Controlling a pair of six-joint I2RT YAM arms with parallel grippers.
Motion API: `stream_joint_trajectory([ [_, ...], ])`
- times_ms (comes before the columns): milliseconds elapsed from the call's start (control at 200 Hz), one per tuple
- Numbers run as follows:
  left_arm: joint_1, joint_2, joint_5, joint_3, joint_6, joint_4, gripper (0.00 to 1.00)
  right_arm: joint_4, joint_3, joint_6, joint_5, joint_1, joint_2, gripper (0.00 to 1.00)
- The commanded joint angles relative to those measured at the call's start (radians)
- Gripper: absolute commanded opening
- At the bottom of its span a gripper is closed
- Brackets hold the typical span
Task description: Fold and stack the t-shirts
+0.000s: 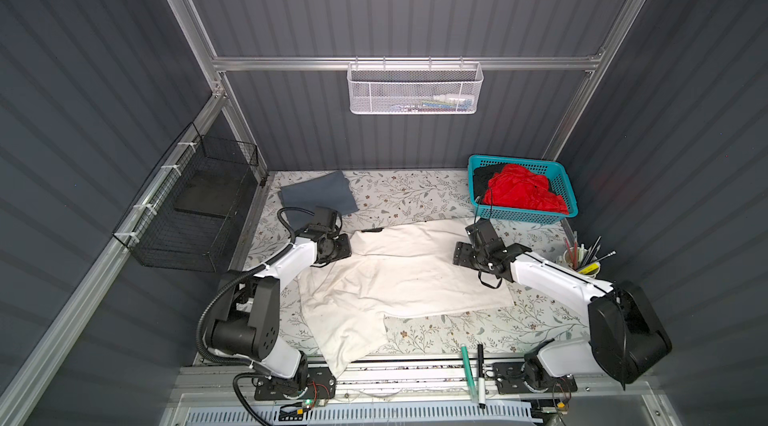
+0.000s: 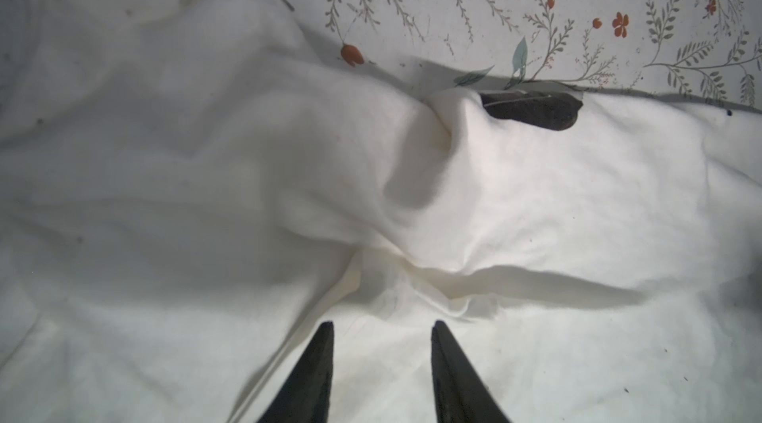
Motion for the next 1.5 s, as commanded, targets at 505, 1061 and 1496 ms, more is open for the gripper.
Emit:
stream_joint_trajectory([
  [505,-0.009,0.094,0.027,0.054,0.064,-0.019,0.36,-0.1,0.03,0.037,-0.064,-0.003,-0.022,0.92],
  [1061,-0.021,-0.074,0.076,0.011,0.064,-0.159,0.0,-0.098,0.01,0.036,-0.07,-0.038,-0.007,0.95],
  [1496,-0.049,-0.285,0.282,0.03,0.137,-0.325,0.36,-0.138,0.086,0.051,-0.07,-0.219,-0.014,0.96],
])
